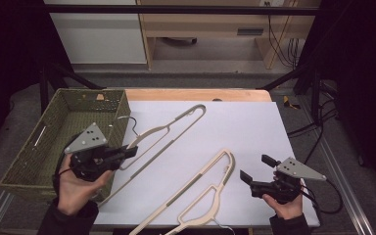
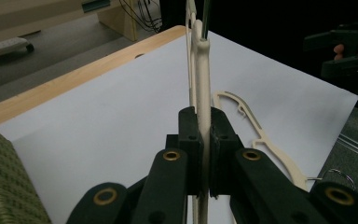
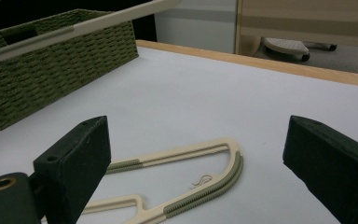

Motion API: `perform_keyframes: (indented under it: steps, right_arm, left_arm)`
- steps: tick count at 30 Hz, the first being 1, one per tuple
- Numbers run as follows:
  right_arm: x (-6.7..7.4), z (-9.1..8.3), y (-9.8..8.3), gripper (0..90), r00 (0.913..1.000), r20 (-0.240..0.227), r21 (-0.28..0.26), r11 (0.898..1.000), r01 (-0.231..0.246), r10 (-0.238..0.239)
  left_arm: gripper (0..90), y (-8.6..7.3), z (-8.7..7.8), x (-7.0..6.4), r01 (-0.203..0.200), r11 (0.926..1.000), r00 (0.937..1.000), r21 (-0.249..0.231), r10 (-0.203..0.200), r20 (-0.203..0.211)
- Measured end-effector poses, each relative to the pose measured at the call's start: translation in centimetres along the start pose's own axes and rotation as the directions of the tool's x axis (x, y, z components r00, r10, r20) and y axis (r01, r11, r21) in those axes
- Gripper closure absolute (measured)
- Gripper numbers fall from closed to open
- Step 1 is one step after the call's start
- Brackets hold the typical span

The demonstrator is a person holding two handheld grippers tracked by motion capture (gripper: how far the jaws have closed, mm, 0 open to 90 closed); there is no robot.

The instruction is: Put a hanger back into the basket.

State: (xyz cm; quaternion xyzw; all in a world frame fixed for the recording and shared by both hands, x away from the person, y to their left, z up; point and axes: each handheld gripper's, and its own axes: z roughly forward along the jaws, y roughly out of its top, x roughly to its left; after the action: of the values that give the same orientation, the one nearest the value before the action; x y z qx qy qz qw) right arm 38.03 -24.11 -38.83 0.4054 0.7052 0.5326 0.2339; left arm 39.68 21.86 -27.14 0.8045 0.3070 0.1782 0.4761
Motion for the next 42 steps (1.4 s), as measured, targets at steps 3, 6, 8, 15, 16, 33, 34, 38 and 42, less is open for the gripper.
perform_keyframes:
  steps: [3,6,8,15,16,33,34,38,42]
  right_arm:
    - [0.0,0.0,0.0,6.5,1.0000,-0.003,0.002,1.000,0.001,-0.001]
    - [-0.1,0.1,-0.1,4.5,0.9999,-0.008,0.010,1.000,0.007,-0.007]
    - [-0.1,0.1,-0.2,4.5,0.9998,-0.014,0.010,1.000,0.012,-0.012]
    - [-0.2,0.1,-0.2,4.7,0.9998,-0.014,0.009,1.000,0.012,-0.012]
    - [-0.2,0.1,-0.2,4.7,0.9998,-0.014,0.008,1.000,0.017,-0.017]
    - [-0.2,0.2,-0.3,3.5,0.9997,-0.020,0.011,1.000,0.017,-0.017]
    - [-0.2,0.3,-0.3,3.2,0.9995,-0.023,0.012,1.000,0.021,-0.021]
    - [-0.1,0.5,-0.4,3.0,0.9995,-0.024,0.020,1.000,0.021,-0.020]
    - [-0.1,0.5,-0.3,3.0,0.9993,-0.023,0.023,0.999,0.029,-0.029]
  left_arm:
    - [85.9,1.0,-1.0,1.0,-0.012,0.9998,0.9999,-0.016,0.012,0.007]
    - [85.8,1.9,-2.2,2.1,-0.029,0.9994,0.9996,-0.016,0.029,0.001]
    - [85.9,2.4,-2.8,2.8,-0.045,0.9988,0.9989,-0.015,0.045,-0.016]
    - [85.9,3.4,-4.4,6.1,-0.035,0.9992,0.9976,-0.017,0.034,-0.060]
    - [85.9,3.4,-4.6,6.6,-0.035,0.9993,0.9970,-0.016,0.034,-0.070]
    - [85.9,-0.8,-6.7,16.4,0.019,0.9998,0.9871,0.007,-0.018,-0.159]
    - [85.8,-1.2,-6.7,16.8,0.028,0.9996,0.9866,0.010,-0.026,-0.161]
    - [85.9,-2.7,-6.7,18.2,0.042,0.9990,0.9816,0.015,-0.038,-0.187]
    - [85.9,-3.8,-6.9,19.3,0.036,0.9989,0.9774,0.029,-0.029,-0.209]
